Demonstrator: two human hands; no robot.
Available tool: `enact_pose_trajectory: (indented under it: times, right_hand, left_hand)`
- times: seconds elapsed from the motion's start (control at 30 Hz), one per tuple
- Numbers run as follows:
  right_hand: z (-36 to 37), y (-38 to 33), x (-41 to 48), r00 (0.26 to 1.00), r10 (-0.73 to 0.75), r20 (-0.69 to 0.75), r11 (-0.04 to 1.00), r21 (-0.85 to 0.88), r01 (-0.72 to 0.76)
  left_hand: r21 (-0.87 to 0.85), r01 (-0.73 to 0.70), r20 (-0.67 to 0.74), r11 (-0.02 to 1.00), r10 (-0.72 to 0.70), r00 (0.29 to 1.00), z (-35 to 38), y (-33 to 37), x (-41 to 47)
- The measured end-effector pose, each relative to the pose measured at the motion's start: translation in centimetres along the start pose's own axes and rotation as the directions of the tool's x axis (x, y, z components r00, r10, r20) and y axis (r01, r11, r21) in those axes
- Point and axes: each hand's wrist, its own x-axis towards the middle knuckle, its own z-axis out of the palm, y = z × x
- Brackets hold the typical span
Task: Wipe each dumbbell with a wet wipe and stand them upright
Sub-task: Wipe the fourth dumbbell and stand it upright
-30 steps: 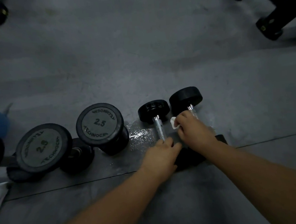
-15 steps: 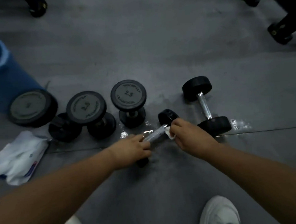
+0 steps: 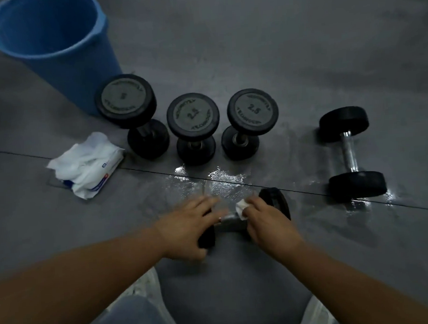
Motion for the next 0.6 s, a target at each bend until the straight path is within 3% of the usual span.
enact_pose_trajectory:
  times: [0.07, 0.13, 0.23, 0.6]
  right_hand:
    - [1.0, -0.5, 0.3, 0.999, 0.039, 0.016, 0.999, 0.011, -0.039]
    - [2.0, -1.7, 1.2, 1.0, 0.012, 0.021, 0.996, 0.088, -0.013]
    - [3.3, -3.8, 3.1, 1.0, 0.005, -0.009, 0.97, 0.244, -0.003]
    - [3.4, -5.0, 3.3, 0.99, 0.127, -0.058, 0.969, 0.222, -0.112]
  left_hand:
    - [-0.239, 0.31, 0.12, 0.92, -0.289, 0.95, 0.8, 0.6, -0.2]
    - [-0.341, 0.441, 0.14, 0.83, -0.419, 0.897, 1.5, 1.3, 0.4]
    - [-0.372, 0.461, 0.044, 0.805, -0.481, 0.876, 2.5, 1.1, 1.3]
    - [-0.397, 0.396, 0.062, 0.828, -0.406, 0.912, 1.7, -1.1, 2.3]
